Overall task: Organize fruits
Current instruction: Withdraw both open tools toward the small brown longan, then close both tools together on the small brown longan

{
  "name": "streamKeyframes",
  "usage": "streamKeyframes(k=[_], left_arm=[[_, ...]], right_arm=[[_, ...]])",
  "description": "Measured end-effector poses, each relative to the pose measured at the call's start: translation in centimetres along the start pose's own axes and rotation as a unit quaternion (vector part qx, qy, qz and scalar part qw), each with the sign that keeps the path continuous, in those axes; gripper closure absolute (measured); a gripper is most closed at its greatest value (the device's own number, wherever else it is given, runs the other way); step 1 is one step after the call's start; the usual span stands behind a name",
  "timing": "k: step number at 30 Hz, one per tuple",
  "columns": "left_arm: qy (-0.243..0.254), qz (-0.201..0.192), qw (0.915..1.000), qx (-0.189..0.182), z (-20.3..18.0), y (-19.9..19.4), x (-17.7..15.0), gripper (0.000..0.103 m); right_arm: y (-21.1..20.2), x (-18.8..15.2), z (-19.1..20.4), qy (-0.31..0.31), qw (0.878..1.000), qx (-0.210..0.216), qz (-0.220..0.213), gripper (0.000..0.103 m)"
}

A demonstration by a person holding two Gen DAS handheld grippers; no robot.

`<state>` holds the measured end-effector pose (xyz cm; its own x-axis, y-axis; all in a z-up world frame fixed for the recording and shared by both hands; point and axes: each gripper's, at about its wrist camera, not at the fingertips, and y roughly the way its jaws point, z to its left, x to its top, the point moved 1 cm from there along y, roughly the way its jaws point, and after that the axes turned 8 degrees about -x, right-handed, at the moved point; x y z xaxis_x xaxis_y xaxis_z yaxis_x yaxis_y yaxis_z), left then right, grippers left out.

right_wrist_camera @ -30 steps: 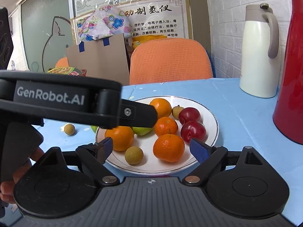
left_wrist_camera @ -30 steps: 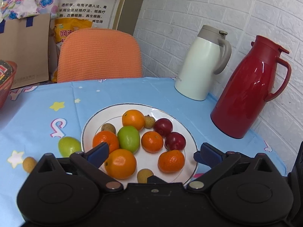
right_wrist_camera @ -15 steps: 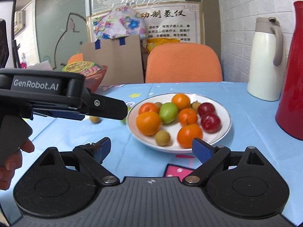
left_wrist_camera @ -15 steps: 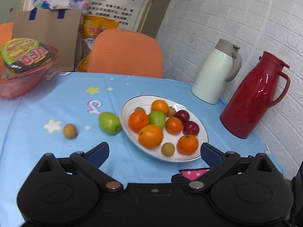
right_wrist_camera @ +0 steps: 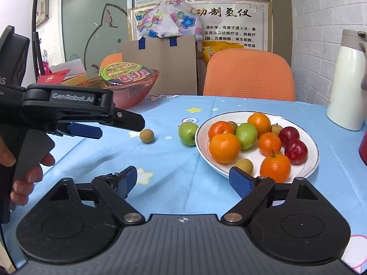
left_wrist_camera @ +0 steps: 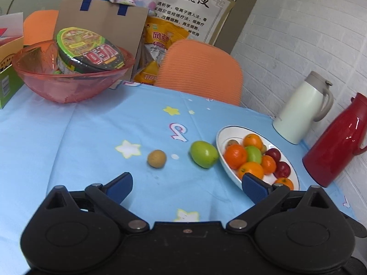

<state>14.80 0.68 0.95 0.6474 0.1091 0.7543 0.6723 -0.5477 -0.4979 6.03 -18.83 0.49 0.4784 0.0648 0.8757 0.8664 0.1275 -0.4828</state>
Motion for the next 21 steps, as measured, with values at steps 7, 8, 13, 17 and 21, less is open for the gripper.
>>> streamKeyframes(k=[7, 8, 13, 17, 21], left_arm=[[-0.022, 0.011, 0.9997, 0.005, 2.8, 2.2, 1.8, 0.000], [-0.022, 0.014, 0.9997, 0.001, 3.1, 2.6, 2.0, 0.000], [-0.030, 0.030, 0.9990, -0.015, 4.3, 4.2, 3.3, 0.000], [-0.049, 0.038, 0.9974, -0.037, 5.3, 4.9, 3.8, 0.000], [-0.045, 0.049, 0.9971, -0.036, 5.9, 5.6, 3.9, 0.001]], right_arm=[[2.0, 1.0, 2.5, -0.009, 1.000, 0.023, 0.013, 0.000], [2.5, 1.2, 2.8, -0.010, 0.999, 0.029, 0.015, 0.001], [5.3, 2.2, 4.3, -0.004, 0.998, 0.053, 0.032, 0.018], [7.5, 2.9, 5.4, -0.007, 0.997, 0.060, 0.040, 0.028], [9.4, 3.3, 6.2, -0.014, 0.997, 0.062, 0.049, 0.036]])
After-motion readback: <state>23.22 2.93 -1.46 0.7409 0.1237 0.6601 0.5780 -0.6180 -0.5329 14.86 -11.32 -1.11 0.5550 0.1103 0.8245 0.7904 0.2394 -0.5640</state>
